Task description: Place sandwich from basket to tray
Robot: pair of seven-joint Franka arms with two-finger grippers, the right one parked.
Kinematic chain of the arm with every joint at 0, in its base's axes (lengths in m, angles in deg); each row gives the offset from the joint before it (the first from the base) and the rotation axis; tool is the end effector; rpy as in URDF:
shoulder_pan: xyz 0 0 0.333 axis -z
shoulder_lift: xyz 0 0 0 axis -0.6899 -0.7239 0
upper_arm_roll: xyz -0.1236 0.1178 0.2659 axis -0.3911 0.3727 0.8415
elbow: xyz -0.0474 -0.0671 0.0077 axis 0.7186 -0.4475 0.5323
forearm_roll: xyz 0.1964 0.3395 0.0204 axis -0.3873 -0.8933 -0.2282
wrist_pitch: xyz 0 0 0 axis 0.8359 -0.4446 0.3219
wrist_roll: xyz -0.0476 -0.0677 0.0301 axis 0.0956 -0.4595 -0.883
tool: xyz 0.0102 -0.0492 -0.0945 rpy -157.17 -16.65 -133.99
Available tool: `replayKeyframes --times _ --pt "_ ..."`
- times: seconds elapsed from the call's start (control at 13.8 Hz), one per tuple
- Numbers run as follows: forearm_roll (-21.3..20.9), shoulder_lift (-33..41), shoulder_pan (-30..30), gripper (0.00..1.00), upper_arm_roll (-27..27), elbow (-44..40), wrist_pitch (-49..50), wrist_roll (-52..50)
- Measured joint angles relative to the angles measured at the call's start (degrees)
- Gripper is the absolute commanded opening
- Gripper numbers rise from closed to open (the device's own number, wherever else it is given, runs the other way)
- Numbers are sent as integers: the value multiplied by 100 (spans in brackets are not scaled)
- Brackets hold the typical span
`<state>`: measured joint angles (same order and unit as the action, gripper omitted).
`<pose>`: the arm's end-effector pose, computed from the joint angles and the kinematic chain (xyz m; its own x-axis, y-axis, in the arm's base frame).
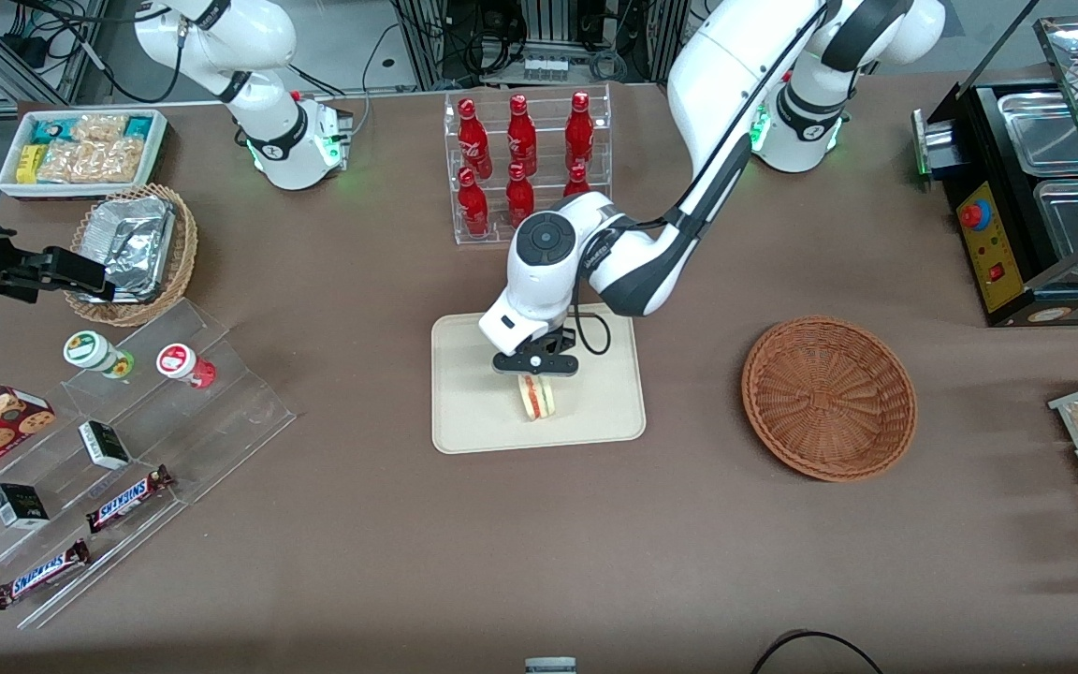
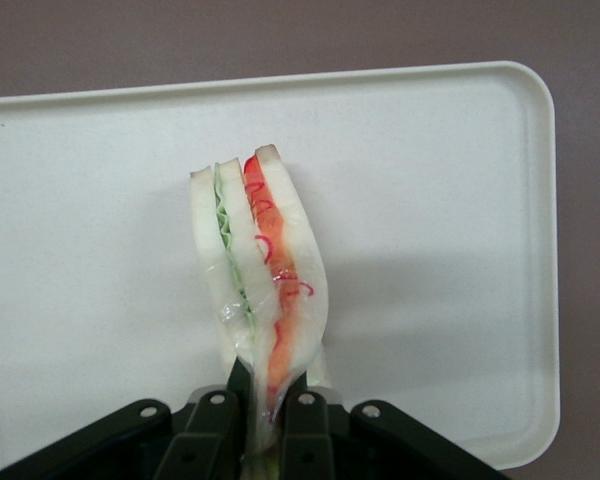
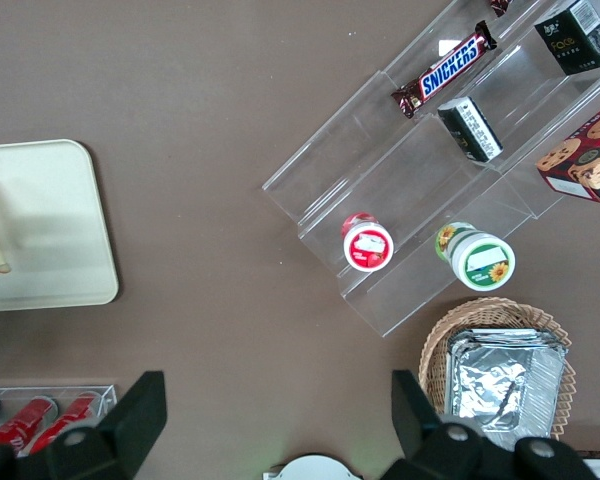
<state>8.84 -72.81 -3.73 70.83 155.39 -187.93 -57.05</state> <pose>0.4869 -0.5309 0.2607 0.9984 -0.0314 0.0464 -0.0360 -0.9941 0.1027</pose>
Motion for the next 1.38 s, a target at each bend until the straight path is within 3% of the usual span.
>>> replayKeyframes --times 0.15,0.22,0.29,0.36,0.87,1.38 --pt "-45 -68 56 0 0 0 -2 1" --pt "-70 -103 77 24 0 0 -5 1" --pt "-78 -129 89 89 0 -1 -9 2" --pt "-80 -141 95 100 0 -2 -11 2" --pt "-93 59 111 100 47 -282 460 -5" --pt "-99 1550 -417 100 217 -385 2390 -16"
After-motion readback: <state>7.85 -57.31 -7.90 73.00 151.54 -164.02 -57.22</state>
